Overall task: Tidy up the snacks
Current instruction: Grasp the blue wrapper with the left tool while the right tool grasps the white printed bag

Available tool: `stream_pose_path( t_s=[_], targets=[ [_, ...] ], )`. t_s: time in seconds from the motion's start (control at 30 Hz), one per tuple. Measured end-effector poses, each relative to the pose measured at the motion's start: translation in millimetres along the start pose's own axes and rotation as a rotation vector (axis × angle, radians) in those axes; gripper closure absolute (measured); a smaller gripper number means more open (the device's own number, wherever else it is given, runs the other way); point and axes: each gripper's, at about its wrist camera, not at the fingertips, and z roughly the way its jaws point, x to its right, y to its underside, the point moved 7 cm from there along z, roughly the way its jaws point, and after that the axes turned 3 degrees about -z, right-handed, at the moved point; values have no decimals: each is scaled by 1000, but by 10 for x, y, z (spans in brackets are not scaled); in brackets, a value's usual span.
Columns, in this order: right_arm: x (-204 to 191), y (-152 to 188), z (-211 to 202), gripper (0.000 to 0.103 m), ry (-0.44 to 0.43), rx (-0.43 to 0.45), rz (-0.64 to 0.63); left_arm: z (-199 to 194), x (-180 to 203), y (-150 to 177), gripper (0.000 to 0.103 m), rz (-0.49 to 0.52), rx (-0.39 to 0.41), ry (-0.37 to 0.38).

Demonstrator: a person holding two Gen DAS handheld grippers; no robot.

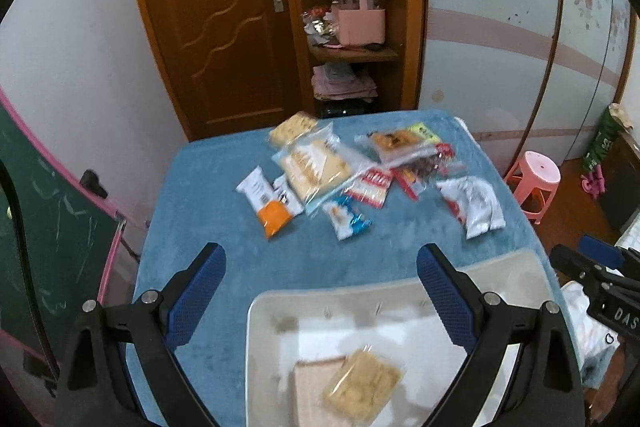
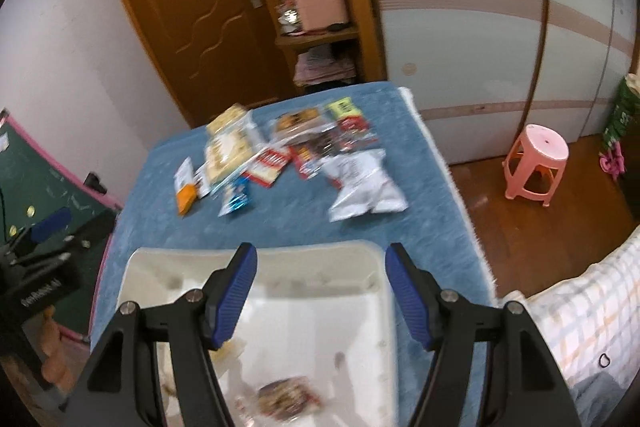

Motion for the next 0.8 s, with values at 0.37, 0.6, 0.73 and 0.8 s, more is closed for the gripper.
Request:
stream_pose_path(
  t_s=[0.37,0.6,0.73,0.8],
  targets=[
    [640,-738,493,36,-2,-51,56,908,281,-643,7,-8,-189,68],
    [671,-812,1298,36,-51,-198,71,1774,321,-446,7,-30,-397,16],
    [582,-656,1709,36,-71,-304,55,2185,260,-258,8,-62,-503,-13],
    [548,-563,1894,36,-57,-351,38,2318,203,-185,9,-90,-539,-21]
  ],
)
